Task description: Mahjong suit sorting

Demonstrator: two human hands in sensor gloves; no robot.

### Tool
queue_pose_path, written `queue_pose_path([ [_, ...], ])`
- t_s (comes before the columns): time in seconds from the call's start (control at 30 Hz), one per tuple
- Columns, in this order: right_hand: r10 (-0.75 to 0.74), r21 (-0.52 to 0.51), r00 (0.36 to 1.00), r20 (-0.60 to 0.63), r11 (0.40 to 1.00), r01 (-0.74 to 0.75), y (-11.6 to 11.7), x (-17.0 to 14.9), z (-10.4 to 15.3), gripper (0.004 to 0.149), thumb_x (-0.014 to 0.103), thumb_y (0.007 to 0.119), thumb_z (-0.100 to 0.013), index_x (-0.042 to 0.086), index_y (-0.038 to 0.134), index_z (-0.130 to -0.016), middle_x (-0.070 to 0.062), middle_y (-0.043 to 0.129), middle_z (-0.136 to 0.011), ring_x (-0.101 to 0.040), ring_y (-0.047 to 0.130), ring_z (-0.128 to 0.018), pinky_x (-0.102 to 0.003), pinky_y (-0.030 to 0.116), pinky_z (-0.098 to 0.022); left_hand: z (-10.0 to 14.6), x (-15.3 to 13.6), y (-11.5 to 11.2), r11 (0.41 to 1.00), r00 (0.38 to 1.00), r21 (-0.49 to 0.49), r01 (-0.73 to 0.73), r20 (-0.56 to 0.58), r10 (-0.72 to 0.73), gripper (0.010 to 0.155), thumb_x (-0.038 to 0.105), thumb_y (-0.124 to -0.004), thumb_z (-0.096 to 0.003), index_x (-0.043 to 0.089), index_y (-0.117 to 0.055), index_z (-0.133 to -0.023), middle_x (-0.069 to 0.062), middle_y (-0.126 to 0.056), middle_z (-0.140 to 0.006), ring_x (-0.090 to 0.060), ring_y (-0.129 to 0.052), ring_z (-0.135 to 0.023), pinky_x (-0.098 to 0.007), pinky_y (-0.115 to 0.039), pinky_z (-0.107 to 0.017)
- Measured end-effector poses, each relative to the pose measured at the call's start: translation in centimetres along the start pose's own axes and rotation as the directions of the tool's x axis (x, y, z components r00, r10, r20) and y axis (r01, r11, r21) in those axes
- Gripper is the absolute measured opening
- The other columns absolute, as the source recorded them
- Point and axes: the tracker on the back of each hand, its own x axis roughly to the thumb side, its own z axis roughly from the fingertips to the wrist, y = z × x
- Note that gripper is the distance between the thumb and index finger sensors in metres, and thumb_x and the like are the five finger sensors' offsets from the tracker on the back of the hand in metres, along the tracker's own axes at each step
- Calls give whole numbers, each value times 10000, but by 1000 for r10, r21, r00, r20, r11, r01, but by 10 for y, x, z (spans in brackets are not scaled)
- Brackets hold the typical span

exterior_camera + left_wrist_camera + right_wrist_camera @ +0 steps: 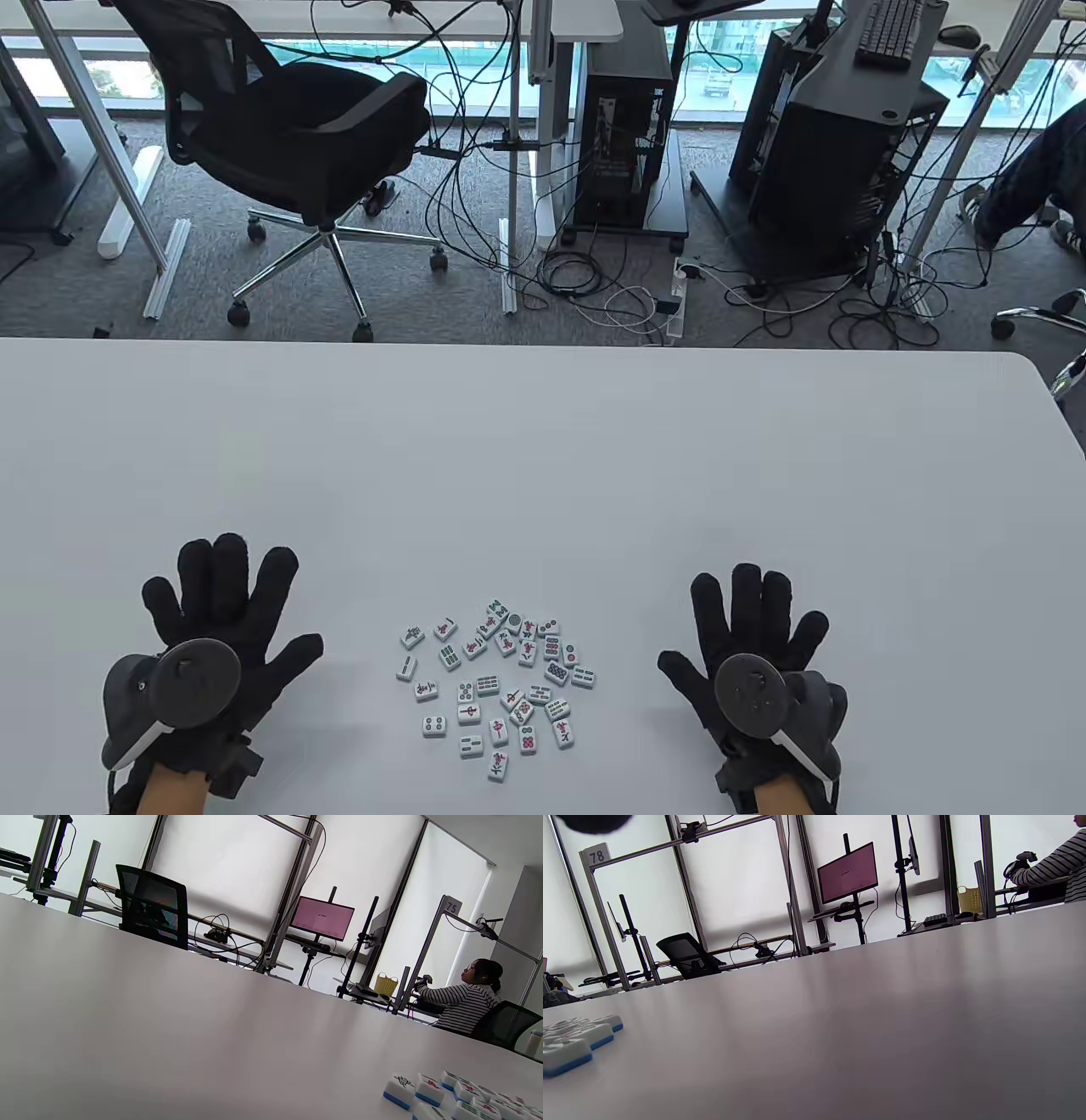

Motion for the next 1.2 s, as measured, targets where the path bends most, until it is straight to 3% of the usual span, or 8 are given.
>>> queue_pose_path([
  [1.2, 29, 37, 1000, -10, 999, -28, 1, 2, 1, 854, 666, 599, -449, 392, 39, -1032, -47, -76, -1122, -350, -116, -994, -707, 31, -661, 2, 7, 0, 999, 997, 6, -53, 56, 52, 843, 814, -531, -430, 488, -141, -1102, 200, 186, -1095, -117, 279, -1036, -546, 167, -666],
])
